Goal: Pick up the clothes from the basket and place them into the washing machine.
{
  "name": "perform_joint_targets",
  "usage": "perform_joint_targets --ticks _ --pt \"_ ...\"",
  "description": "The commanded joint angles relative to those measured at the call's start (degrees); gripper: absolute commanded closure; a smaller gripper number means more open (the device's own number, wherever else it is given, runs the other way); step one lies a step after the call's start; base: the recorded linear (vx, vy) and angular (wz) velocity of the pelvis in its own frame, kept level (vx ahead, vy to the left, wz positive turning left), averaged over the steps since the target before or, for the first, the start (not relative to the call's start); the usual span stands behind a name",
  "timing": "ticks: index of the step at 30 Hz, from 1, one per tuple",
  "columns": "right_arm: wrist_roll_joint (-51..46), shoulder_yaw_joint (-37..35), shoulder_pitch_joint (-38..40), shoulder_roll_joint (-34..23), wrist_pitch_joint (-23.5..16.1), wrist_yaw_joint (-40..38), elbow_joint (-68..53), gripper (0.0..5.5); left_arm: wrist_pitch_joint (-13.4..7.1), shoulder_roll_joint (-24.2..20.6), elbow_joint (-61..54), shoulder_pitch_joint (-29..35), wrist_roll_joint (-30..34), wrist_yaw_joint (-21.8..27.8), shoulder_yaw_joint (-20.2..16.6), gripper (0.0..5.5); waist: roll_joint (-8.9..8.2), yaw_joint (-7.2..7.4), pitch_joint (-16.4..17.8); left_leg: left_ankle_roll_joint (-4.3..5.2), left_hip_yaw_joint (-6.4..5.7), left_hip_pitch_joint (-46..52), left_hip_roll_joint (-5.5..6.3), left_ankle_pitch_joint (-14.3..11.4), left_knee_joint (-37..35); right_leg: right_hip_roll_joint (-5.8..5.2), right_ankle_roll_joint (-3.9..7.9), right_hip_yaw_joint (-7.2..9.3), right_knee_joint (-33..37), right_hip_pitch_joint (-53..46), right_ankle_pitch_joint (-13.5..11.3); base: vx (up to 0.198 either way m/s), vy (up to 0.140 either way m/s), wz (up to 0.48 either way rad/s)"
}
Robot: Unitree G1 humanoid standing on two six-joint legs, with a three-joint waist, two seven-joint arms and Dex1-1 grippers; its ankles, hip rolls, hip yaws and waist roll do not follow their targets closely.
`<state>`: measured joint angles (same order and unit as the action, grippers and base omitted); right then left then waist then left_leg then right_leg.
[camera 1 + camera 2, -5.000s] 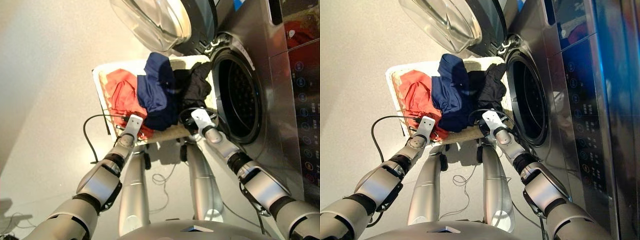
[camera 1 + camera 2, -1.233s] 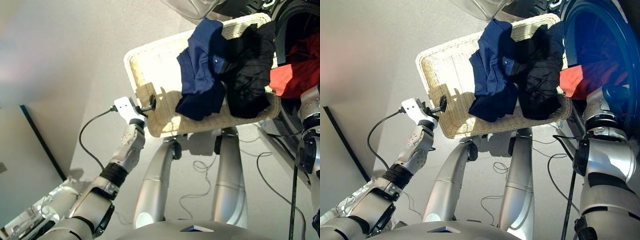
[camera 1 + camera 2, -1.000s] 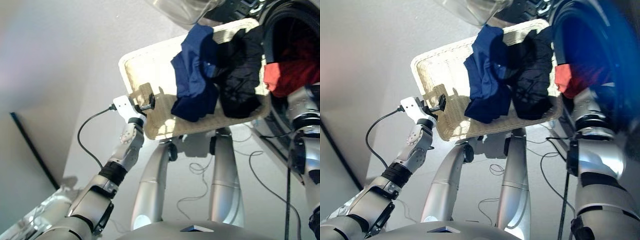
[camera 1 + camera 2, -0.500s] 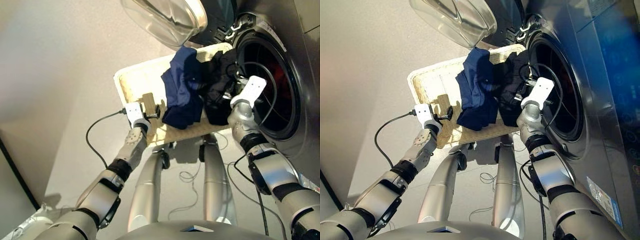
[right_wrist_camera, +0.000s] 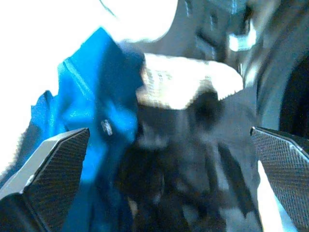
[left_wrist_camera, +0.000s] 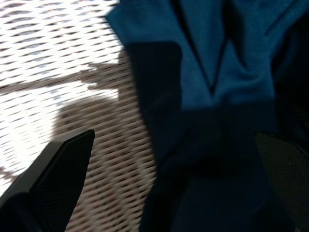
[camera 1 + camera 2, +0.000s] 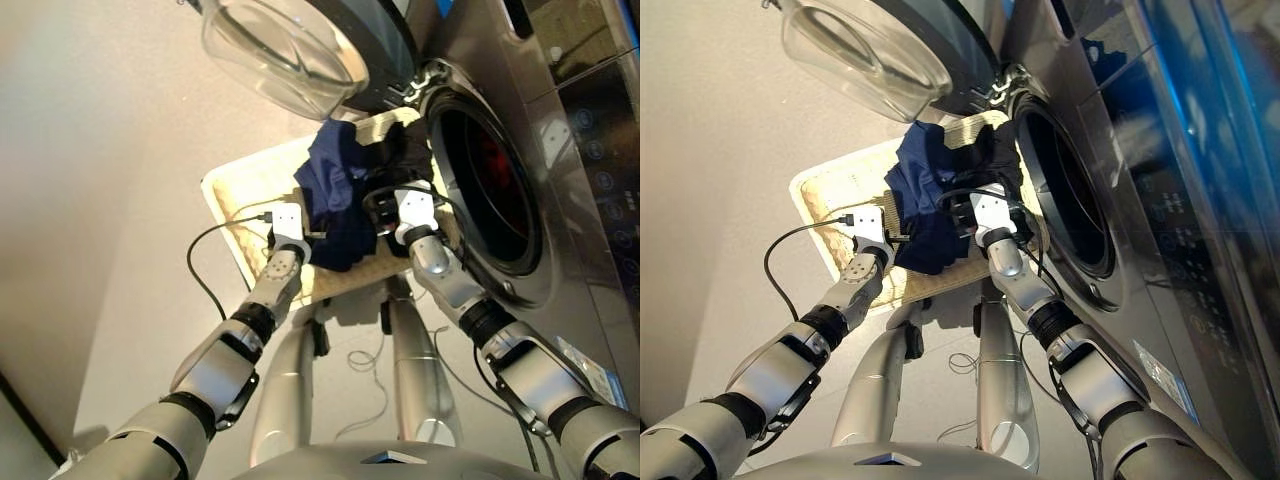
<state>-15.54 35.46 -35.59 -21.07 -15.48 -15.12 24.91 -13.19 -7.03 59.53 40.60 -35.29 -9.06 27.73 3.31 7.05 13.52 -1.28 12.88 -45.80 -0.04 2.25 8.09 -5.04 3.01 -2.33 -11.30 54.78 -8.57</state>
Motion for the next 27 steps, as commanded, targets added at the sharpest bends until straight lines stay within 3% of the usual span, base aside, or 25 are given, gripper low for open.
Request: perform_joint_targets --ticks 1,5,9,12,13,14,15,16,25,27 --pt "2.9 -0.6 -4.6 1.2 -3.3 0.5 -6.6 0.00 -0.4 0.4 3.5 4.7 1.9 -1.0 -2.4 0.00 -0.65 -0.33 3.4 2.94 -3.18 -2.0 -1.21 -4.7 5.5 2.04 3.86 3.05 0.9 -1.7 4.7 0.000 0.000 0.000" --pt "2.6 -0.1 -5.4 1.7 -4.0 0.7 -11.5 0.00 -0.1 0.3 4.6 6.4 2.4 -2.2 -3.5 0.00 -1.28 0.59 3.9 2.61 -3.03 -5.5 -2.45 -7.0 10.2 3.21 3.57 2.49 -0.7 1.3 5.3 -0.004 -0.018 -0.045" --pt "2.5 0.7 -6.5 1.6 -4.2 1.1 -14.2 0.00 0.4 -0.4 6.1 8.4 2.4 -2.9 -4.2 0.00 -1.77 1.22 4.4 2.50 -4.09 -10.1 -3.72 -8.0 14.2 4.20 3.15 2.63 -3.9 5.7 6.2 -0.021 -0.066 -0.180" --pt "1.9 1.0 -6.7 1.9 -4.3 1.4 -14.5 0.00 0.9 -1.2 6.9 9.1 2.8 -2.9 -5.0 0.00 -1.79 1.67 4.2 2.54 -4.40 -11.6 -3.96 -8.5 15.2 4.49 3.12 2.84 -5.6 7.7 6.7 0.000 0.000 0.000" --pt "1.6 1.4 -6.7 1.8 -4.3 1.5 -14.2 0.00 1.2 -2.0 7.5 9.7 2.4 -2.5 -5.5 0.45 -2.18 2.08 4.3 2.55 -4.56 -12.5 -4.05 -8.6 15.7 4.43 3.17 3.11 -6.3 8.7 6.7 0.000 0.000 0.000" --pt "1.4 1.3 -6.4 1.8 -4.3 1.8 -14.2 0.00 1.3 -2.0 7.8 9.9 2.4 -2.3 -5.9 3.32 -2.34 2.42 4.3 2.61 -4.78 -13.0 -4.16 -8.7 15.8 4.43 3.11 3.13 -6.4 9.2 6.7 0.000 0.000 0.000" --pt "1.6 1.4 -6.2 1.8 -4.1 1.9 -14.1 0.00 1.3 -2.0 8.0 10.0 2.3 -2.4 -6.2 4.62 -2.45 2.57 4.3 2.56 -4.99 -13.2 -4.11 -8.9 16.0 4.47 3.14 3.09 -6.7 9.3 6.7 0.000 0.000 0.000" --pt "1.7 1.6 -6.0 1.8 -4.0 2.0 -13.9 0.00 1.5 -1.9 8.3 10.2 2.0 -2.7 -6.5 5.50 -2.57 2.69 4.2 2.49 -5.12 -13.5 -4.02 -9.0 16.4 4.29 3.16 3.43 -6.9 9.4 6.6 0.000 0.000 0.000" --pt "2.4 1.5 -2.5 2.6 -3.0 3.0 -8.3 0.00 0.7 -1.1 7.3 7.1 -0.4 -2.0 -7.9 5.50 -1.72 2.48 1.8 2.65 -5.43 -9.8 -2.70 -7.8 12.5 3.05 3.22 4.10 -6.2 6.1 6.3 0.006 0.000 0.008" --pt "4.4 1.8 -1.5 2.5 -2.3 3.0 -4.3 0.00 -0.6 -1.9 4.7 4.5 -2.4 -0.7 -8.2 5.50 -1.50 1.68 1.3 3.31 -5.30 -4.9 -2.06 -6.4 8.7 2.09 3.47 4.88 -4.4 1.2 5.8 0.028 -0.005 0.017"
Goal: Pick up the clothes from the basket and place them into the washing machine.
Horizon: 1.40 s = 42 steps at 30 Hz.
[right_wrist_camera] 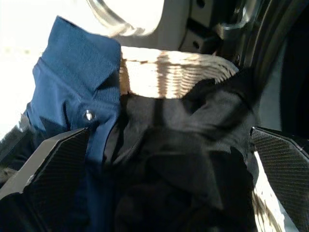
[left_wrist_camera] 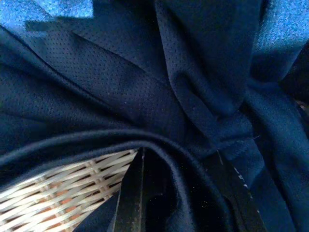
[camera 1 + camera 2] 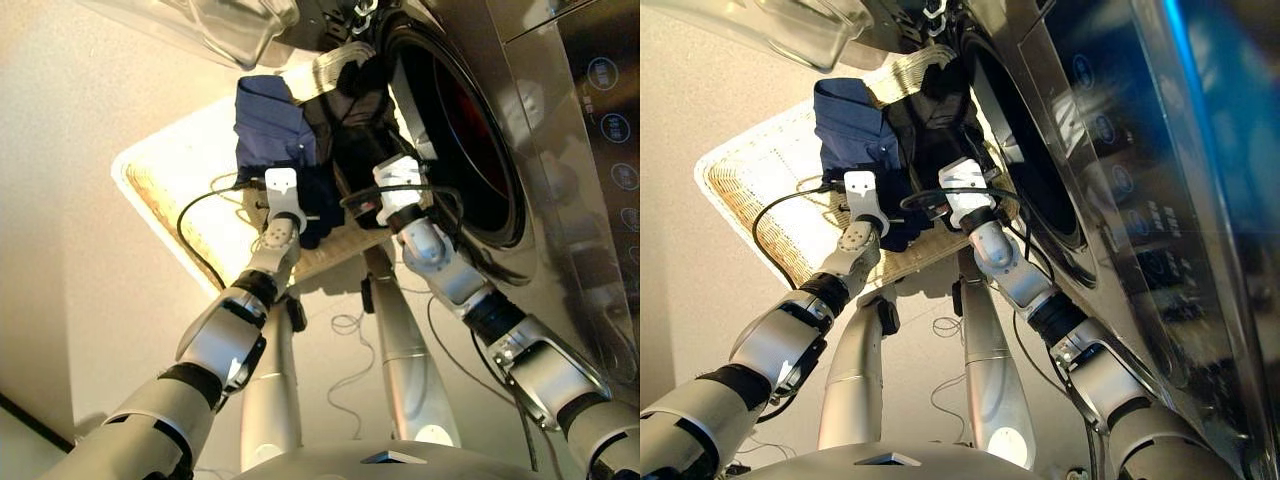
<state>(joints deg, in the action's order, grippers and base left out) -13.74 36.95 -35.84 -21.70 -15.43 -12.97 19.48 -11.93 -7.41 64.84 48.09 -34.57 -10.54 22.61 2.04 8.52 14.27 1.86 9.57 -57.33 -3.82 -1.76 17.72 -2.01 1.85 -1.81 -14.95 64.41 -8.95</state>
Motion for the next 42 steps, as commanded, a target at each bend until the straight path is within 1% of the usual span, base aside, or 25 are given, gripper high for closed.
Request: perform_joint_targets --ticks 1,2,3,7,8,11,14,16,18,19,23,24,25,28,29,30,33,34,36,37,39,40,41,42 --pt "3.5 0.5 -0.8 2.9 -2.0 0.8 2.3 0.00 -2.3 -1.6 -1.8 -3.9 -3.8 1.0 -3.0 5.50 -0.20 -0.05 0.6 0.35 -2.18 8.6 2.00 -1.9 -2.1 -1.17 4.70 4.68 -0.2 -10.1 6.0 0.000 0.000 0.000" --pt "4.2 0.4 -0.3 2.9 -1.7 0.8 3.2 0.00 -2.4 -1.7 -2.7 -4.9 -4.5 1.4 -3.0 5.50 -0.29 -0.28 0.7 0.48 -2.21 10.3 2.24 -1.5 -3.2 -1.38 4.76 5.00 0.4 -11.9 5.8 0.000 0.000 0.000" --pt "6.1 0.9 0.1 2.7 -1.4 1.1 4.7 0.00 -3.0 -1.9 -4.3 -6.1 -5.5 2.1 -3.3 5.50 -0.40 -0.66 0.6 0.78 -2.34 12.8 2.65 -0.9 -4.7 -1.41 4.90 5.29 1.2 -14.3 5.7 0.000 0.000 0.000" --pt "11.9 2.5 1.4 2.5 0.6 1.4 11.0 0.00 -4.0 -1.7 -9.0 -10.1 -8.0 4.1 -2.8 5.50 -0.76 -2.15 0.5 0.92 -2.89 20.4 3.75 0.0 -8.6 -1.74 5.01 6.50 4.4 -22.0 5.6 -0.002 -0.010 0.092" --pt "12.7 2.6 1.8 2.5 0.9 1.5 12.2 0.00 -4.4 -1.7 -11.2 -11.2 -8.7 4.5 -2.3 5.50 -1.09 -2.30 0.7 0.62 -2.39 21.2 4.21 1.7 -9.1 -2.27 4.61 7.05 5.4 -23.2 4.1 -0.064 -0.021 0.191" --pt "15.6 3.6 3.5 2.7 1.6 2.3 15.1 0.00 -5.1 -0.6 -15.9 -14.6 -11.0 5.5 -1.5 5.50 -1.16 -3.31 0.6 0.57 -2.80 25.6 4.59 2.0 -10.5 -2.49 4.63 7.87 6.9 -27.9 4.1 -0.021 -0.004 0.035" --pt "19.5 5.1 4.6 2.8 2.1 2.7 17.1 0.00 -5.4 -0.3 -20.1 -17.4 -12.8 6.7 -0.6 5.50 -0.98 -4.23 0.4 0.59 -3.07 29.7 4.72 2.3 -12.0 -2.66 4.80 8.44 8.7 -32.5 4.1 0.000 0.000 0.000" --pt "22.1 6.1 5.4 2.4 2.4 3.0 17.2 0.00 -5.8 -0.6 -24.9 -19.5 -14.1 7.2 0.4 5.50 -0.84 -4.76 0.0 0.70 -3.25 32.3 4.79 2.7 -13.4 -2.72 4.91 8.98 10.1 -35.3 4.1 0.000 0.000 0.000" --pt "23.3 6.1 6.5 2.2 2.6 3.5 17.0 0.00 -5.7 -1.1 -29.5 -21.8 -15.3 7.9 1.4 5.50 -0.67 -5.09 -0.6 0.65 -3.42 34.7 4.98 3.2 -14.9 -2.52 5.00 9.42 11.2 -37.7 4.0 0.017 0.004 0.101" --pt "24.1 6.4 6.9 2.3 2.8 3.8 17.2 0.00 -5.7 -1.4 -32.1 -22.9 -16.3 8.5 1.8 5.50 -0.49 -5.39 -0.9 0.78 -3.55 36.1 4.87 3.7 -16.1 -2.47 5.05 9.74 12.0 -39.0 4.0 0.029 0.000 0.215" --pt "25.8 6.8 8.6 2.1 3.0 4.7 15.0 0.00 -4.5 -3.1 -41.5 -27.4 -19.9 10.4 3.3 5.50 0.07 -5.89 -2.9 0.86 -4.00 40.5 5.07 5.2 -20.3 -2.17 5.41 10.20 15.2 -43.0 3.6 0.000 0.000 0.000" --pt "25.8 6.8 8.6 2.1 3.0 4.7 15.0 0.00 -4.5 -3.1 -41.6 -27.4 -19.9 10.4 3.3 5.50 0.03 -5.86 -3.0 0.84 -4.00 40.3 5.11 5.3 -20.3 -2.21 5.41 10.20 15.3 -42.9 3.5 0.000 0.000 0.000" --pt "26.2 6.9 8.9 1.8 2.8 4.9 13.2 0.00 -4.2 -3.5 -43.9 -28.8 -20.7 10.9 3.6 5.50 0.23 -5.84 -3.5 0.88 -3.99 41.3 5.10 5.5 -21.1 -2.19 5.48 10.19 15.6 -43.6 3.6 0.000 0.000 0.000" --pt "26.4 7.0 9.9 1.0 2.5 5.9 9.3 0.00 -3.3 -4.6 -47.7 -31.5 -22.0 11.8 4.5 5.50 0.39 -5.98 -4.7 0.69 -3.79 43.7 5.16 5.5 -21.8 -2.14 5.50 10.45 15.9 -45.9 4.0 0.068 -0.004 0.040" --pt "26.8 7.3 9.9 1.0 2.4 6.2 8.8 0.00 -2.7 -4.6 -49.2 -32.3 -22.8 12.3 5.3 5.50 0.57 -6.05 -5.2 0.58 -3.95 45.0 5.31 5.2 -21.6 -2.14 5.50 10.51 16.0 -47.3 4.5 0.065 0.001 0.115" --pt "26.8 7.3 10.0 1.0 2.4 6.2 8.7 0.00 -2.7 -4.6 -49.2 -32.4 -22.8 12.3 5.3 5.50 0.57 -6.04 -5.1 0.59 -3.97 45.2 5.31 5.1 -21.7 -2.13 5.50 10.53 16.1 -47.5 4.5 0.062 0.001 0.135" --pt "28.3 8.2 9.5 1.8 2.7 6.4 9.1 0.00 -1.5 -5.2 -51.3 -33.5 -23.7 13.1 7.3 5.50 0.91 -6.34 -6.0 0.51 -3.99 46.8 5.24 4.8 -21.7 -2.32 5.60 10.84 17.4 -49.6 4.8 0.012 -0.002 0.063" --pt "28.9 8.2 9.4 1.7 2.7 6.3 8.6 0.00 -1.2 -6.0 -52.1 -33.5 -23.1 13.4 8.3 5.50 1.09 -6.36 -6.2 0.47 -4.02 47.1 5.28 4.7 -21.7 -2.31 5.58 10.73 17.5 -50.0 4.8 0.000 0.000 0.000" --pt "30.8 8.6 9.0 2.0 2.5 5.4 8.9 0.00 0.1 -7.5 -53.8 -34.9 -22.8 14.9 10.3 5.50 1.66 -6.55 -7.3 0.39 -3.96 48.2 5.31 4.7 -22.1 -2.26 5.60 10.74 18.0 -51.0 5.0 0.027 0.004 0.049" --pt "30.9 8.6 9.1 2.0 2.5 5.4 8.9 0.00 0.1 -7.5 -53.8 -34.9 -22.8 14.9 10.3 5.50 1.65 -6.55 -7.3 0.40 -3.96 48.2 5.31 4.7 -22.1 -2.25 5.60 10.75 18.0 -51.1 5.0 0.054 -0.001 -0.017" --pt "33.0 9.2 8.5 2.1 2.3 5.0 9.0 0.00 1.0 -8.4 -54.0 -36.1 -22.9 15.6 11.6 5.50 1.86 -6.69 -8.1 0.34 -4.03 49.0 5.13 4.5 -22.2 -2.12 5.60 10.66 18.2 -52.1 5.3 0.000 0.000 0.000" --pt "33.0 9.2 8.6 2.1 2.3 5.0 9.0 0.00 1.0 -8.4 -54.0 -36.1 -22.9 15.6 11.6 5.50 1.86 -6.69 -8.1 0.35 -4.03 49.1 5.12 4.5 -22.2 -2.12 5.60 10.67 18.2 -52.2 5.3 0.000 0.000 0.000" --pt "33.9 9.6 8.3 2.1 2.4 5.0 9.2 0.00 1.5 -8.8 -54.3 -36.3 -22.9 16.0 12.3 5.50 1.93 -6.75 -8.3 0.32 -4.13 49.3 5.13 4.4 -22.2 -2.10 5.56 10.68 18.3 -52.5 5.3 0.000 0.000 0.000" --pt "36.1 10.6 7.5 2.1 2.6 4.9 9.5 0.00 2.4 -9.8 -55.0 -36.6 -23.1 17.3 13.8 5.50 1.99 -6.78 -8.8 0.31 -4.17 49.8 5.06 4.1 -22.2 -2.01 5.53 10.77 18.5 -53.1 5.5 0.000 0.000 0.000"
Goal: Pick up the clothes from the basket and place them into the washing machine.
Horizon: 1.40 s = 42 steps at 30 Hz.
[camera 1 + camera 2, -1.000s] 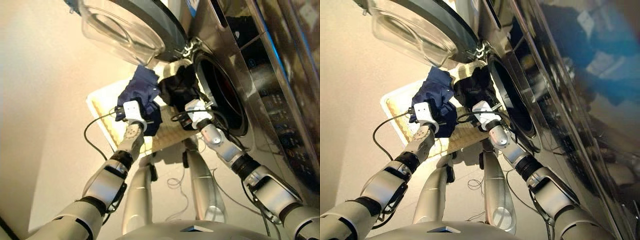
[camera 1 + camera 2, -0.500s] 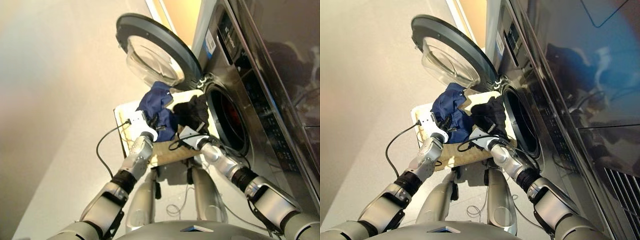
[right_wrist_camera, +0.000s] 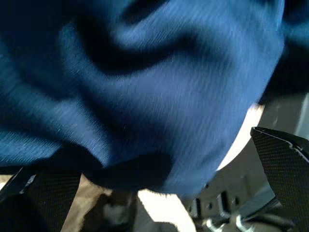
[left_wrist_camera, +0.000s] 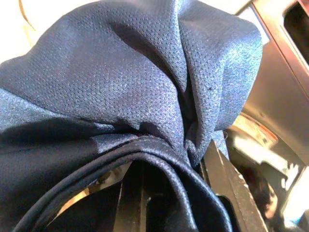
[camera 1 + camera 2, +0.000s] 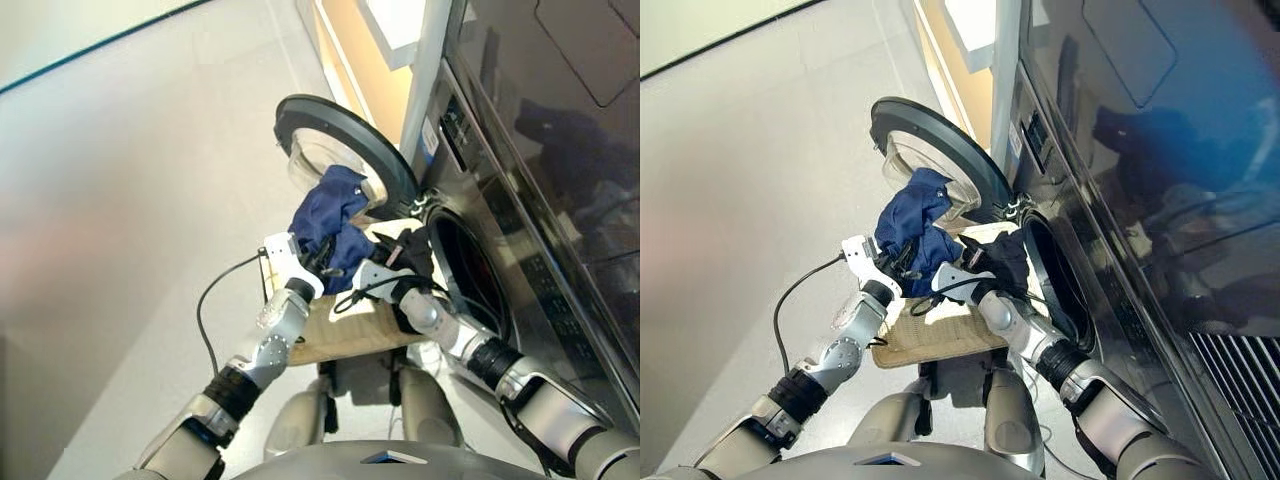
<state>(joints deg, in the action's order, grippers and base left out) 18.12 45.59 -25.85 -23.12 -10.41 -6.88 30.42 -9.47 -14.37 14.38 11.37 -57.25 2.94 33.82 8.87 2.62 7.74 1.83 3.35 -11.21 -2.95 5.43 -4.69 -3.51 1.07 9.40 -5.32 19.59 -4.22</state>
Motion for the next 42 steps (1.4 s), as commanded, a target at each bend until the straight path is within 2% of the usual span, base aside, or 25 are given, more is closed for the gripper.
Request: perform_joint_targets --ticks 1,3,6,10,11,12,13,14,20,24,25,26,27,28,29,31,33,34,39,40,41,42 --pt "4.3 1.9 -2.4 3.6 -2.5 -1.2 -1.4 0.00 0.0 -2.9 -4.5 0.0 -0.5 3.8 2.6 5.50 -4.86 -0.87 -2.2 0.34 2.05 3.8 4.19 -3.1 0.2 -0.50 6.30 -0.43 8.9 -8.3 0.7 0.000 0.000 0.000" --pt "7.4 2.9 -3.7 3.7 -2.2 -1.9 -1.0 0.00 1.0 -4.6 -6.6 -0.3 -1.7 4.9 4.2 5.50 -4.73 -1.10 -2.6 0.35 2.04 3.9 4.12 -3.1 0.2 -0.36 6.31 -0.39 9.2 -8.6 0.8 0.000 0.000 0.000" --pt "9.3 4.0 -5.2 4.9 -1.9 -2.2 -0.1 0.00 1.6 -5.3 -8.3 -0.5 -3.7 5.2 6.0 5.50 -4.61 -1.42 -2.7 0.35 2.01 4.0 3.99 -3.1 0.2 -0.26 6.25 -0.40 9.4 -8.6 0.7 0.000 0.000 0.000" --pt "7.8 4.6 -6.1 6.3 -1.8 -1.5 0.6 0.00 2.5 -4.3 -7.9 0.0 -6.0 5.8 7.6 5.50 -4.67 -1.39 -2.8 0.34 1.96 3.8 3.88 -3.1 0.2 -0.07 6.19 -0.37 9.3 -8.5 0.8 0.000 0.000 0.000" --pt "7.2 4.7 -6.1 6.4 -1.8 -1.3 0.4 0.54 2.8 -3.8 -7.7 0.2 -6.7 5.8 8.0 5.50 -4.72 -1.32 -2.8 0.32 1.88 3.7 3.88 -3.0 0.2 -0.04 6.20 -0.38 9.4 -8.4 0.7 0.000 0.000 0.000" --pt "6.5 4.6 -6.0 6.3 -1.7 -1.0 0.2 2.93 2.8 -3.6 -7.8 0.4 -7.0 5.7 8.1 5.50 -4.74 -1.26 -2.8 0.33 1.80 3.6 3.82 -3.0 0.2 -0.01 6.19 -0.40 9.4 -8.3 0.7 0.000 0.000 0.000" --pt "5.3 4.3 -5.8 6.3 -1.7 -0.9 -0.3 4.59 2.8 -3.4 -8.3 0.7 -7.3 5.6 8.2 5.50 -4.84 -1.17 -2.8 0.30 1.64 3.5 3.75 -3.0 0.2 0.05 6.19 -0.41 9.3 -8.3 0.8 0.000 0.000 0.000" --pt "5.3 4.3 -5.8 6.3 -1.7 -0.8 -0.4 5.50 2.8 -3.4 -8.3 0.7 -7.3 5.6 8.2 5.50 -4.84 -1.16 -2.8 0.30 1.63 3.5 3.75 -3.0 0.2 0.05 6.19 -0.39 9.3 -8.3 0.8 0.000 0.000 0.000" --pt "2.0 2.3 -3.7 6.2 -1.1 -0.5 0.8 5.50 3.2 -5.1 -10.3 0.4 -7.1 5.7 7.6 5.50 -5.59 -1.18 -3.2 0.28 1.30 4.0 3.53 -3.2 0.3 0.15 6.09 0.07 9.1 -9.0 1.3 0.000 0.000 0.000" --pt "-1.2 -1.7 0.2 6.2 -0.6 -1.6 1.5 5.50 3.3 -5.4 -10.0 -0.7 -6.4 5.8 6.1 5.50 -6.84 -1.28 -3.5 0.25 1.17 4.6 3.45 -3.6 0.2 0.12 6.20 0.69 9.0 -9.6 1.5 0.000 0.000 0.000" --pt "-1.2 -1.7 0.2 6.1 -0.6 -1.6 1.4 5.50 3.3 -5.4 -10.0 -0.7 -6.4 5.8 6.2 4.49 -6.85 -1.28 -3.5 0.25 1.16 4.7 3.45 -3.6 0.2 0.12 6.20 0.70 9.0 -9.7 1.5 0.000 0.000 0.000" --pt "-1.3 -2.6 1.0 6.0 -0.6 -2.1 1.4 5.50 3.2 -5.4 -9.9 -1.0 -6.2 5.7 5.7 1.14 -7.14 -1.27 -3.6 0.23 1.06 4.8 3.44 -3.7 0.2 0.14 6.23 0.74 9.0 -9.8 1.5 0.000 0.000 0.000" --pt "-1.8 -4.6 2.8 5.8 -0.7 -3.2 1.4 5.50 2.8 -5.1 -9.7 -1.8 -5.8 5.6 4.2 0.00 -7.74 -1.30 -3.7 0.18 0.95 4.9 3.43 -3.8 0.1 0.16 6.29 0.79 9.0 -9.9 1.6 0.000 0.000 0.000" --pt "-1.8 -4.6 2.9 5.8 -0.7 -3.2 1.4 5.50 2.8 -5.1 -9.6 -1.8 -5.8 5.6 4.2 0.00 -7.75 -1.32 -3.7 0.18 0.96 5.0 3.43 -3.8 0.1 0.16 6.29 0.78 9.1 -9.9 1.6 0.000 0.000 0.000" --pt "-1.9 -7.0 4.7 5.5 -0.4 -4.5 1.5 5.50 2.2 -4.7 -9.4 -2.6 -5.7 5.3 2.2 0.00 -8.33 -1.31 -3.8 0.14 0.95 5.0 3.40 -3.9 0.1 0.15 6.38 0.92 9.1 -10.1 1.6 0.000 0.000 0.000" --pt "-2.1 -8.1 5.5 5.6 -0.3 -5.2 1.8 5.50 2.0 -4.4 -9.2 -2.9 -5.8 5.1 1.2 0.00 -8.57 -1.33 -3.8 0.12 0.94 5.1 3.38 -4.0 0.1 0.14 6.43 0.98 9.2 -10.2 1.6 0.000 0.000 0.000" --pt "-2.9 -11.8 8.5 5.3 -0.2 -7.2 0.5 5.50 0.3 -3.9 -8.6 -4.3 -4.9 3.4 -2.9 0.00 -9.51 -1.29 -3.9 0.09 0.94 5.2 3.33 -4.1 -0.1 0.23 6.54 0.99 9.2 -10.2 1.4 0.000 0.000 0.000" --pt "-2.9 -11.8 8.5 5.3 -0.2 -7.2 0.5 5.50 0.3 -3.9 -8.6 -4.4 -4.9 3.4 -2.9 0.00 -9.51 -1.30 -3.9 0.09 0.94 5.2 3.33 -4.1 -0.1 0.23 6.54 0.99 9.2 -10.2 1.4 0.000 0.000 0.000" --pt "-7.1 -17.5 12.7 6.0 -1.2 -10.7 -0.8 5.50 -4.7 -0.5 -3.7 -7.0 -2.6 -1.6 -12.0 0.00 -11.36 -1.28 -3.6 -0.03 0.88 4.8 3.21 -4.2 0.0 0.23 6.62 1.17 8.9 -9.6 1.3 0.000 0.000 0.000" --pt "-9.2 -19.8 13.8 6.6 -1.5 -12.6 -0.8 5.50 -6.3 0.5 -0.5 -7.0 -1.2 -3.7 -14.7 0.00 -12.02 -1.20 -3.3 -0.09 0.89 4.5 3.16 -4.2 0.1 0.36 6.63 1.15 8.7 -9.3 1.3 0.000 0.000 0.000" --pt "-9.2 -19.8 13.8 6.6 -1.5 -12.6 -0.8 5.50 -6.3 0.6 -0.4 -7.0 -1.2 -3.7 -14.7 0.00 -12.02 -1.20 -3.3 -0.09 0.89 4.4 3.17 -4.3 0.1 0.35 6.63 1.14 8.7 -9.3 1.3 0.000 0.000 0.000" --pt "-11.6 -21.3 14.1 7.4 -1.7 -13.5 -0.1 5.50 -7.5 0.7 1.2 -6.8 2.1 -6.0 -16.2 0.00 -12.35 -1.15 -3.0 -0.11 0.87 4.2 3.11 -4.2 0.2 0.41 6.62 1.28 8.6 -9.1 1.3 0.000 0.000 0.000"
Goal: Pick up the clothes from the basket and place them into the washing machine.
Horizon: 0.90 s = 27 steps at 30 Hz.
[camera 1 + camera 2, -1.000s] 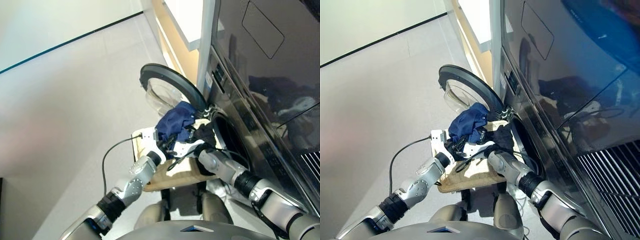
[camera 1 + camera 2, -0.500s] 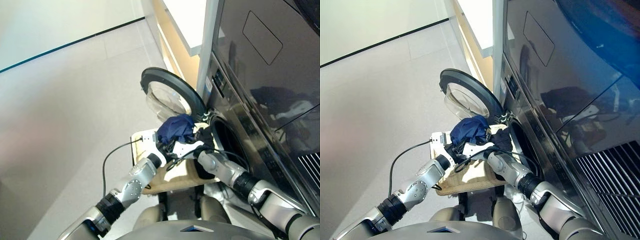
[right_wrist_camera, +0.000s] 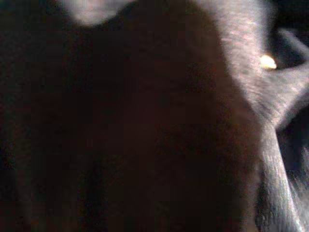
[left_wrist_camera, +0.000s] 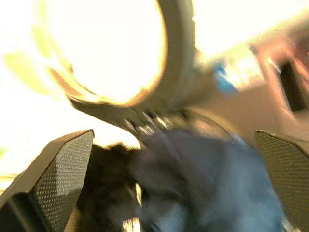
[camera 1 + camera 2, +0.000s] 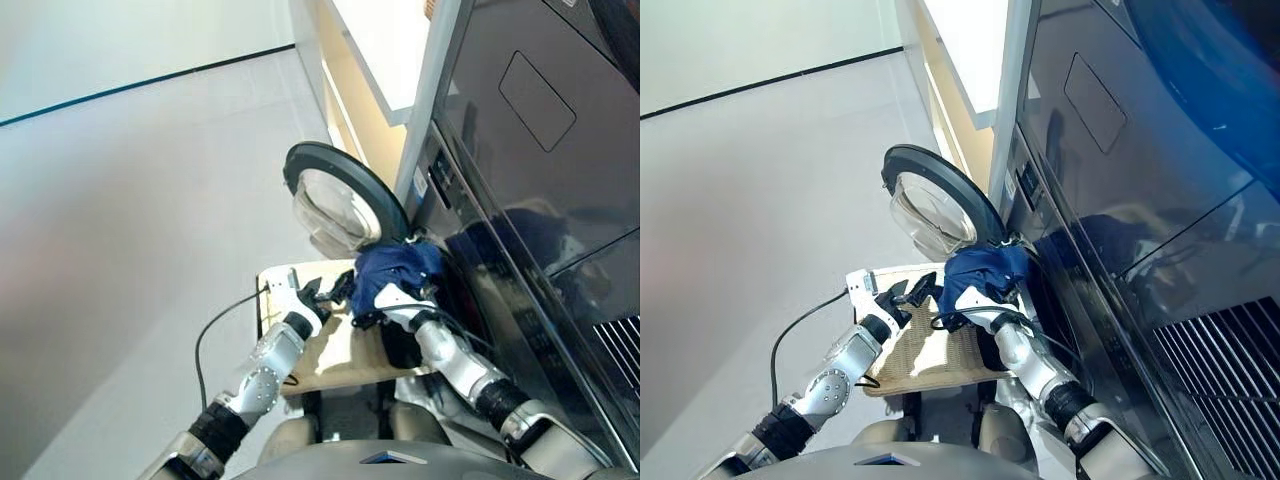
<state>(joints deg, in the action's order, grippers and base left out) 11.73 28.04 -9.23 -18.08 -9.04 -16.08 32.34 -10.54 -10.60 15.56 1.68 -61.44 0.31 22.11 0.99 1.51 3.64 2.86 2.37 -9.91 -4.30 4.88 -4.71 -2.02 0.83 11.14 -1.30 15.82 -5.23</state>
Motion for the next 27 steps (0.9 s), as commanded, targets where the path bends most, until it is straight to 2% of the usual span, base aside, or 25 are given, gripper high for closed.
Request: perform_joint_targets --ticks 1,3,4,6,7,9,10,11,12,14,15,17,18,21,22,23,27 --pt "-8.4 -5.4 -2.3 3.7 -3.4 -4.8 -1.1 5.50 -6.9 -2.6 2.3 2.9 7.1 -5.0 -6.5 0.00 -4.96 -0.05 1.5 -1.14 1.89 2.5 4.36 -3.7 0.3 -1.01 6.88 -0.45 4.5 -5.0 2.2 -0.061 0.034 -0.008" --pt "-15.4 -7.5 -3.4 6.0 -4.8 -6.4 1.5 5.50 -8.6 -1.9 8.4 4.4 11.1 -8.7 -9.3 0.00 -6.19 -0.16 3.3 -1.15 1.87 0.3 4.01 -3.7 1.7 -1.01 6.80 -0.17 3.3 -2.9 1.9 -0.121 0.019 -0.013" --pt "-15.4 -7.5 -3.5 6.1 -4.8 -6.4 1.6 5.50 -8.6 -1.9 8.5 4.4 11.1 -8.7 -9.3 0.00 -6.20 -0.13 3.3 -1.15 1.86 0.1 4.02 -3.7 1.8 -1.02 6.80 -0.16 3.3 -2.8 1.9 -0.147 0.015 0.013" --pt "-20.0 -8.6 -5.9 7.6 -6.6 -8.3 3.3 5.50 -10.1 -1.5 15.6 7.3 14.8 -11.9 -11.0 0.00 -7.03 -0.28 6.3 -1.18 1.38 -3.7 3.82 -4.2 4.8 -1.31 6.58 0.39 0.6 0.6 1.7 -0.166 0.027 0.036" --pt "-20.0 -8.7 -6.0 7.6 -6.6 -8.3 3.3 5.50 -10.1 -1.5 15.6 7.4 14.8 -11.9 -11.0 0.00 -7.02 -0.22 6.3 -1.19 1.33 -3.9 3.84 -4.2 4.9 -1.33 6.58 0.43 0.5 0.8 1.7 -0.159 0.036 0.083" --pt "-23.7 -9.5 -8.6 8.7 -7.5 -9.7 5.0 5.50 -10.4 -0.9 19.6 9.9 16.4 -13.3 -10.6 0.00 -6.85 -0.25 8.5 -1.21 1.00 -6.8 3.85 -4.8 7.7 -1.83 6.40 0.89 -1.6 3.3 1.9 -0.151 0.066 0.096" --pt "-27.4 -10.5 -11.2 9.5 -8.8 -11.1 5.4 5.50 -10.9 -0.5 21.7 12.2 16.9 -14.4 -10.1 0.00 -6.35 -0.17 10.5 -1.33 0.91 -10.3 4.20 -5.4 10.6 -2.52 6.17 1.46 -3.8 6.4 2.1 -0.146 0.074 0.132" --pt "-27.4 -10.5 -11.2 9.5 -8.8 -11.1 5.4 5.50 -10.9 -0.5 21.8 12.2 16.9 -14.4 -10.1 0.00 -6.34 -0.14 10.4 -1.33 0.89 -10.4 4.20 -5.4 10.7 -2.53 6.17 1.47 -3.9 6.5 2.1 -0.217 0.112 0.215" --pt "-30.6 -12.3 -14.4 10.5 -10.7 -13.9 6.5 5.50 -11.8 -0.1 22.5 14.6 17.8 -15.7 -9.0 0.00 -5.44 -0.04 12.4 -1.52 0.81 -14.7 4.47 -6.2 14.1 -3.47 5.94 1.69 -6.7 10.6 2.4 -0.151 0.092 0.191" --pt "-31.3 -12.5 -15.5 10.8 -11.3 -14.6 5.8 5.50 -12.0 -0.2 22.4 15.4 18.9 -16.6 -8.9 0.00 -4.95 0.12 12.7 -1.59 0.79 -16.8 4.64 -6.4 15.5 -3.71 5.83 1.66 -8.0 12.5 2.6 -0.127 0.088 0.165" --pt "-33.6 -14.0 -17.8 11.8 -12.6 -16.7 7.4 5.50 -12.8 0.1 21.9 16.7 20.2 -17.7 -7.6 0.00 -3.96 0.31 13.5 -1.92 0.57 -20.6 4.86 -7.1 18.2 -4.41 5.49 1.55 -11.3 16.3 3.4 -0.064 0.052 0.156" --pt "-35.3 -15.4 -19.5 12.0 -13.7 -17.7 8.3 5.50 -13.3 0.2 21.2 17.3 20.5 -18.2 -7.3 0.00 -3.40 0.40 13.8 -2.04 0.64 -22.6 4.99 -7.4 19.3 -4.72 5.40 1.48 -12.9 18.6 3.6 -0.051 0.063 0.158" --pt "-38.0 -18.1 -22.5 12.4 -15.0 -20.4 9.3 5.50 -13.9 0.3 19.7 18.5 21.3 -19.7 -6.5 0.00 -1.90 0.31 14.1 -1.93 0.17 -25.2 4.89 -9.4 21.0 -4.88 5.80 1.02 -15.2 21.6 5.6 -0.026 0.071 0.158" --pt "-38.7 -21.3 -26.9 11.7 -15.9 -23.9 11.5 5.50 -14.5 0.0 17.6 20.1 22.8 -21.1 -6.0 0.00 -0.20 0.14 14.4 -2.40 0.09 -30.2 5.19 -10.4 24.6 -5.45 5.42 0.56 -19.3 26.6 6.5 -0.002 0.020 0.045" --pt "-38.7 -21.3 -27.0 11.7 -15.9 -24.0 11.5 5.50 -14.5 0.0 17.6 20.1 22.8 -21.2 -6.0 0.00 -0.18 0.11 14.3 -2.41 0.09 -30.5 5.19 -10.4 24.8 -5.47 5.41 0.55 -19.4 26.8 6.6 0.000 0.000 0.000" --pt "-38.6 -23.8 -29.5 10.8 -16.1 -26.0 14.1 5.50 -14.9 -0.1 16.4 20.5 23.5 -21.7 -6.0 0.00 0.86 0.00 14.4 -2.71 0.12 -33.1 5.46 -11.2 26.9 -6.04 5.37 0.39 -21.8 29.4 7.3 0.000 0.000 0.000" --pt "-41.4 -29.7 -36.2 6.9 -16.2 -30.0 20.7 5.50 -15.1 -1.0 13.7 20.7 23.3 -21.7 -6.0 0.00 2.54 -0.74 13.5 -3.38 0.06 -38.2 5.99 -12.5 30.3 -6.49 4.92 -0.54 -25.7 34.7 8.6 0.000 0.000 0.000"
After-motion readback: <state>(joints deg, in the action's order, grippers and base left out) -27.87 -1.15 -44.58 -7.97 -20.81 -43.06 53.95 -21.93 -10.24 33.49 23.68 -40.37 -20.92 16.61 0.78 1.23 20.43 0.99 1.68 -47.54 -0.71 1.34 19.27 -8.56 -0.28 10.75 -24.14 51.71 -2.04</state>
